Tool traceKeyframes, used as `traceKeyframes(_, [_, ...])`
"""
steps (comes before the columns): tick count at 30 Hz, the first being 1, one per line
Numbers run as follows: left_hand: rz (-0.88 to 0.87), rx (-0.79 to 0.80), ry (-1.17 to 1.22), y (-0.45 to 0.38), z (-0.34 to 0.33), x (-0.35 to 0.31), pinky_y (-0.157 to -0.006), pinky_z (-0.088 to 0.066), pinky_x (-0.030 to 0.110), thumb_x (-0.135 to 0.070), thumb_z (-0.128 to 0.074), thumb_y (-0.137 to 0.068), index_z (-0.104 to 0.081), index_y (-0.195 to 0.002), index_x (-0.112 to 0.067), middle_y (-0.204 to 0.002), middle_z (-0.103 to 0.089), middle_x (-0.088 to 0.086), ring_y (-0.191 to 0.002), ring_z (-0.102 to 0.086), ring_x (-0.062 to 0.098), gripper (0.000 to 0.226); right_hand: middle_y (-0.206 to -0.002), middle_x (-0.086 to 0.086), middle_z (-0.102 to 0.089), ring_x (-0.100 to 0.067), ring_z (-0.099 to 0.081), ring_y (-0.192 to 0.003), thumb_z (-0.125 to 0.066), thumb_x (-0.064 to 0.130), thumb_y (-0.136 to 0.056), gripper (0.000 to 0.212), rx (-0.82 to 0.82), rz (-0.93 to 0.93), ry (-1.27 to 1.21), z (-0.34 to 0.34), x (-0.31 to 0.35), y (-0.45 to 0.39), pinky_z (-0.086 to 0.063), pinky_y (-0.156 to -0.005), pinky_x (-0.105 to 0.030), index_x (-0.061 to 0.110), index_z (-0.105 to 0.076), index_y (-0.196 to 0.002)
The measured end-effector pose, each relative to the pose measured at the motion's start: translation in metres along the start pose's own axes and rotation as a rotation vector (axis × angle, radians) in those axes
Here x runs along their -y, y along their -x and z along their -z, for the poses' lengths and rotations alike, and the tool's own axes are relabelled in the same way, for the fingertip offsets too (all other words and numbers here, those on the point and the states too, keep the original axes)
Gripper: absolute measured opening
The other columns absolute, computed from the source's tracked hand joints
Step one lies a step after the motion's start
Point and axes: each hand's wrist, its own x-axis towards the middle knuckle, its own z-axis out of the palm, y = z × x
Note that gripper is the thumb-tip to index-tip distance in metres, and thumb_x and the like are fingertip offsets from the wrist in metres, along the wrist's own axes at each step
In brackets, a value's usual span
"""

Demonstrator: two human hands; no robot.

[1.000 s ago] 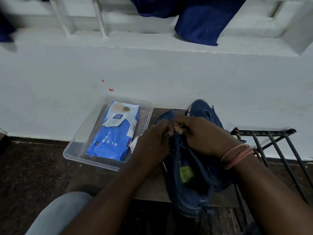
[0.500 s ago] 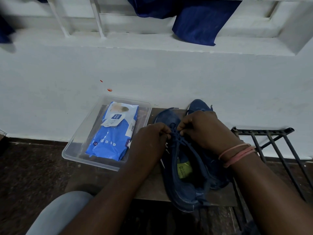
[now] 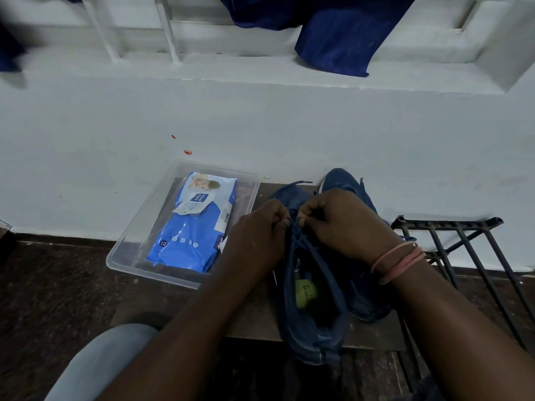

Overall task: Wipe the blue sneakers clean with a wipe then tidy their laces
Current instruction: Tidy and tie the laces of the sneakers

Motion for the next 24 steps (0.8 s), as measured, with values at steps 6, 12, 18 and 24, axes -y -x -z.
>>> traceKeyframes(6, [0.108,-0.001,0.066,0.000,0.005,-0.002,-0.069,-0.048,0.022,-0.032,-0.075,-0.090,-0.066,-0.090,-0.030,-0.081,-0.068,-0.013,-0.077,-0.062,-0.003,0.009,-0.087,0.007,-0.071,-0.009,-0.064,-0.085,-0.073,0.017,-0.087,0.005,-0.012,-0.073,0.092,0.016,0.000,0.004,-0.045,-0.072,-0.023,0.018,-0.075,-0.083])
traceKeyframes(12, [0.099,0.042,0.127,0.006,0.014,0.004,-0.082,-0.054,0.026,-0.025,-0.075,-0.090,-0.079,-0.095,-0.033,-0.087,-0.075,-0.018,-0.084,-0.067,-0.004,0.010,-0.091,0.014,-0.075,0.000,-0.065,-0.085,-0.074,0.015,-0.088,0.013,0.044,-0.054,0.023,0.015,-0.001,0.011,-0.045,-0.071,-0.006,0.026,-0.081,-0.091])
traceKeyframes(18, [-0.001,0.034,0.107,0.006,0.005,0.001,-0.076,-0.051,0.017,-0.021,-0.070,-0.095,-0.079,-0.095,-0.031,-0.086,-0.075,-0.016,-0.080,-0.067,-0.004,0.014,-0.081,0.009,-0.073,-0.006,-0.067,-0.079,-0.062,0.007,-0.090,0.023,0.041,-0.033,0.030,0.011,0.000,0.010,-0.054,-0.081,-0.032,0.024,-0.075,-0.079])
traceKeyframes(24, [-0.059,0.077,-0.012,0.004,0.003,-0.001,-0.075,-0.052,0.032,-0.027,-0.059,-0.100,-0.066,-0.098,-0.029,-0.089,-0.067,-0.012,-0.081,-0.061,0.003,0.007,-0.082,0.008,-0.066,-0.007,-0.060,-0.077,-0.052,0.001,-0.086,0.025,0.073,0.006,0.054,0.004,0.000,0.010,-0.050,-0.074,-0.030,0.022,-0.063,-0.081])
